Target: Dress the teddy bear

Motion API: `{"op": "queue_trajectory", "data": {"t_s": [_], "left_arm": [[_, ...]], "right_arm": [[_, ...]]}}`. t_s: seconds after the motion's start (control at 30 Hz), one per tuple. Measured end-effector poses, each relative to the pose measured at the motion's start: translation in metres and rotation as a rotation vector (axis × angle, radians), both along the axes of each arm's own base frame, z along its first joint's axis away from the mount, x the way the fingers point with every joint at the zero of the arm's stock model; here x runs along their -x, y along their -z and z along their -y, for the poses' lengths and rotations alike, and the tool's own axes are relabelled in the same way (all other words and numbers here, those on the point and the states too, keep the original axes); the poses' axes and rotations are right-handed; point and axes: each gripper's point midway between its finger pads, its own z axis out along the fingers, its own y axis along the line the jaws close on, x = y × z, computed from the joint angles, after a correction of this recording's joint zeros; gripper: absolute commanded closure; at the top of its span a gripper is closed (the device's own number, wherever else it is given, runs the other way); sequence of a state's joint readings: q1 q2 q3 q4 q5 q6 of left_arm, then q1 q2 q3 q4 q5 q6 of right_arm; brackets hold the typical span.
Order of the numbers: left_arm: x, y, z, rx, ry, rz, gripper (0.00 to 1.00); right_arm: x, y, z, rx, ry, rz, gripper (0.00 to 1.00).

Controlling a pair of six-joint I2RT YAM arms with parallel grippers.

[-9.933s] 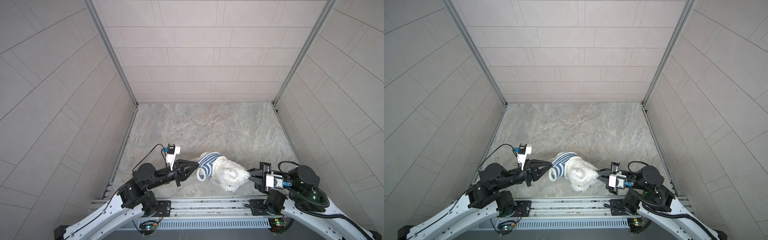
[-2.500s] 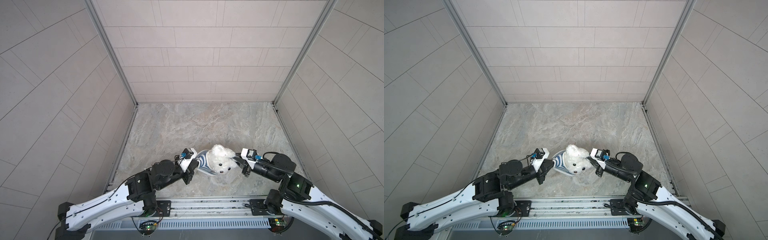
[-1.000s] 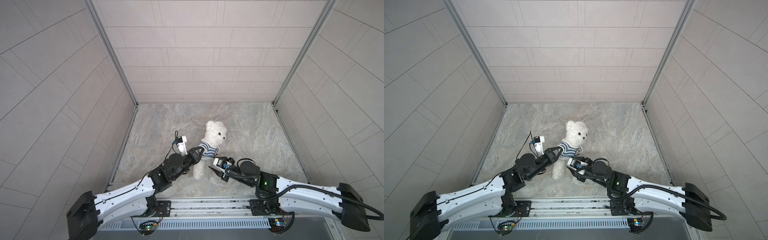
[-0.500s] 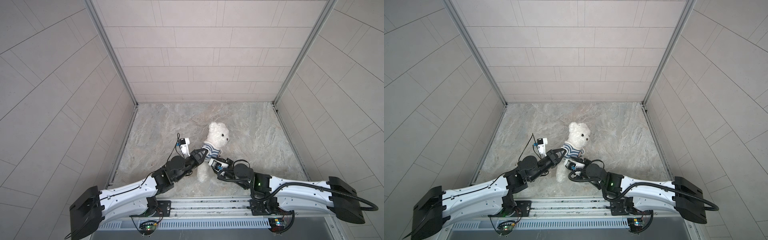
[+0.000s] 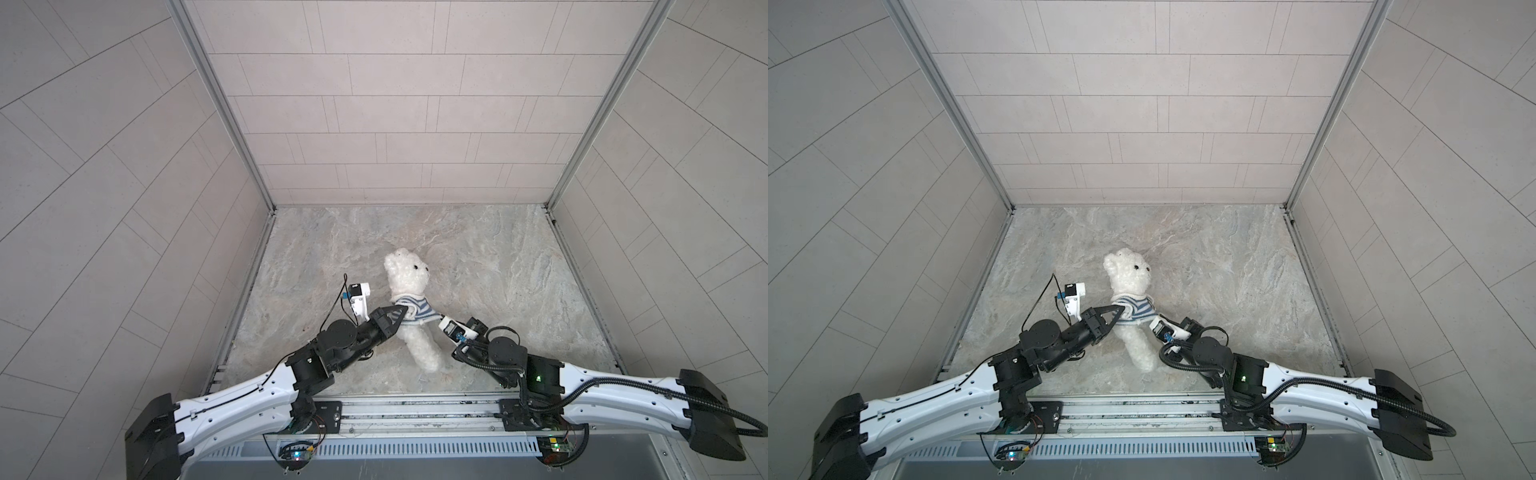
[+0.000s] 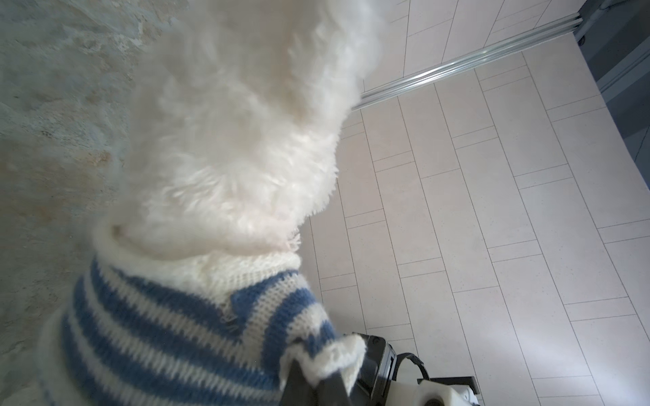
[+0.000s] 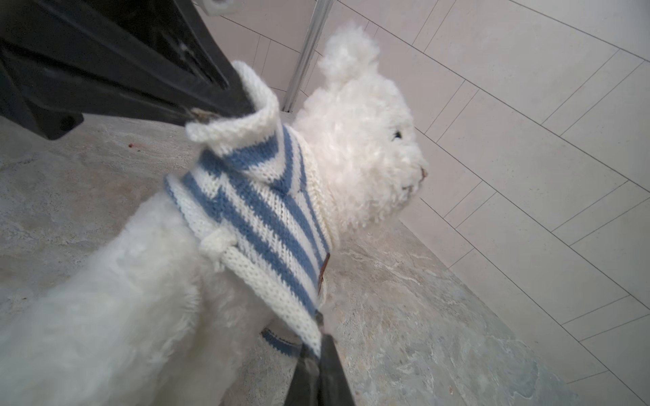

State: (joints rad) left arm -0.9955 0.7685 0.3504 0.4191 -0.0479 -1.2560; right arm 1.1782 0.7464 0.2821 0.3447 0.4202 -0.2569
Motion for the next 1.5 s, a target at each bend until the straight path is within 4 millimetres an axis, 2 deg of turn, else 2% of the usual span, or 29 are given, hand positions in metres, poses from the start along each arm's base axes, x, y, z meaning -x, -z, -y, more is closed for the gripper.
{"op": "queue_trajectory", "data": {"t_s": [0.17,0.43,0.73,0.93,1.03,1.23,1.27,1.4,1.5], "left_arm": [[0.008,0.005,0.006,-0.012,0.072,-0.015,1.0],[0.021,0.002,0.015,0.004,0.173,-0.018,1.0],[0.027,0.0,0.01,0.032,0.199,-0.004,1.0],[0.039,-0.008,0.001,0.075,0.235,0.062,1.0],[0.044,-0.011,-0.002,0.105,0.249,0.091,1.0],[0.05,-0.012,0.001,0.068,0.287,0.121,1.0],[0.05,-0.011,0.001,0.034,0.293,0.125,0.99],[0.049,-0.018,0.0,-0.122,0.301,0.141,0.77],[0.049,-0.021,-0.005,-0.206,0.296,0.165,0.7]], "right_arm": [[0.001,0.004,0.01,-0.008,0.02,-0.007,1.0],[0.0,0.027,0.018,0.003,0.041,-0.039,1.0],[-0.009,0.026,0.021,-0.039,0.073,-0.055,1.0],[-0.01,0.024,0.019,-0.06,0.055,-0.038,1.0],[-0.005,0.029,0.017,-0.041,0.013,-0.026,1.0],[0.007,0.023,0.017,-0.047,-0.069,0.028,1.0],[0.008,0.021,0.017,-0.05,-0.079,0.037,1.0],[0.016,0.017,0.017,-0.069,-0.128,0.058,1.0],[0.021,0.022,0.015,-0.064,-0.154,0.051,1.0]]}}
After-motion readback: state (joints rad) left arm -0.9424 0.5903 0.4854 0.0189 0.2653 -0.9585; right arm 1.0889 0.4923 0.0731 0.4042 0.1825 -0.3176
